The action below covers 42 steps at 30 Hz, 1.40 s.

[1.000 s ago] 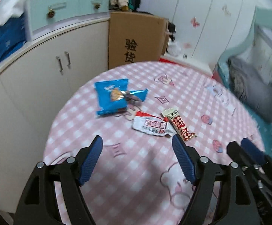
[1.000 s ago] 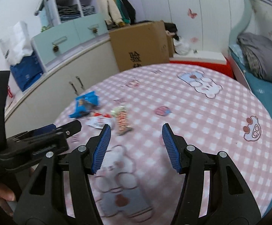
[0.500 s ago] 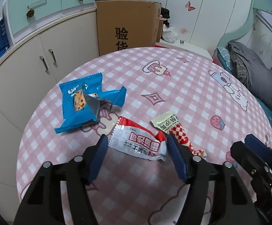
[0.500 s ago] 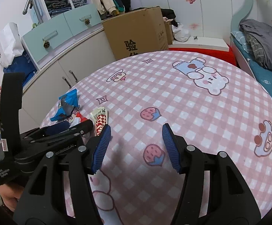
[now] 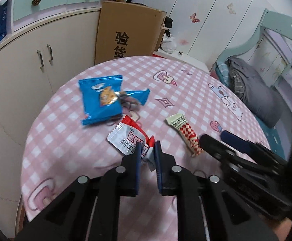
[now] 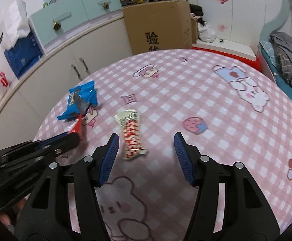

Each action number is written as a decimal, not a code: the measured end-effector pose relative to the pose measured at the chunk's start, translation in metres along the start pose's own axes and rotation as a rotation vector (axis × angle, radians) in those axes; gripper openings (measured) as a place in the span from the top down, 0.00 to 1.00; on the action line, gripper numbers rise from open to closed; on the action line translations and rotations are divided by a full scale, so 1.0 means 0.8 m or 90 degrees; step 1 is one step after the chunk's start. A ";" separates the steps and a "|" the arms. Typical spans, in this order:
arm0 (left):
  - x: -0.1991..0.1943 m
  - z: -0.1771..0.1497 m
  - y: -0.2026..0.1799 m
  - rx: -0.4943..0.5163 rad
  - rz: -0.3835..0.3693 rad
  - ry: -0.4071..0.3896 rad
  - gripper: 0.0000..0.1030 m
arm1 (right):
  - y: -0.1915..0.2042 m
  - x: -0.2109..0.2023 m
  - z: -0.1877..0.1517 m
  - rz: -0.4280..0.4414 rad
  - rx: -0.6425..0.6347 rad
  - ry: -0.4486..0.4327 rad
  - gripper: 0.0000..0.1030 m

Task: Collect trash
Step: 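Grasp the red-and-white wrapper with the left gripper while the right grasps the checkered snack wrapper, then carry both wrappers over the wastebasket and release the red-and-white one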

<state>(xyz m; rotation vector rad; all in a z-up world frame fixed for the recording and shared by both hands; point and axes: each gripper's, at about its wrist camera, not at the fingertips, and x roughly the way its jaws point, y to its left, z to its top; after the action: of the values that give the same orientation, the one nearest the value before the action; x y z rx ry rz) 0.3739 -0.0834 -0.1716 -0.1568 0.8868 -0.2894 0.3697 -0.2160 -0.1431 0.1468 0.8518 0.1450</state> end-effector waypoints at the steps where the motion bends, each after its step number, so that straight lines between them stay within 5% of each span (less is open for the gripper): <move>1: -0.006 -0.002 0.005 -0.001 -0.002 -0.003 0.88 | 0.005 0.004 0.000 -0.005 -0.006 0.004 0.46; 5: -0.029 -0.010 0.026 -0.008 -0.005 -0.019 0.88 | 0.021 0.019 0.001 -0.022 -0.028 0.025 0.70; 10: -0.049 -0.017 0.048 -0.013 -0.007 -0.028 0.88 | 0.028 0.020 -0.004 -0.032 -0.035 0.030 0.80; 17: -0.089 -0.030 0.083 -0.029 -0.015 -0.051 0.88 | 0.064 -0.027 -0.021 0.024 -0.031 -0.012 0.81; 26: -0.154 -0.072 0.157 -0.075 0.004 -0.084 0.88 | 0.183 -0.069 -0.051 0.131 -0.098 -0.033 0.81; 35: -0.185 -0.121 0.253 -0.150 0.049 -0.084 0.88 | 0.306 -0.043 -0.089 0.208 -0.157 0.008 0.80; 42: -0.169 -0.154 0.328 -0.212 0.082 -0.047 0.88 | 0.370 0.000 -0.118 0.216 -0.182 0.043 0.80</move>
<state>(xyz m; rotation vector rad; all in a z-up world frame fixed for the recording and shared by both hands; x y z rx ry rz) 0.2451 0.2060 -0.2149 -0.4137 0.8623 -0.0134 0.2784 0.0807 -0.1493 0.0160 0.8596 0.5898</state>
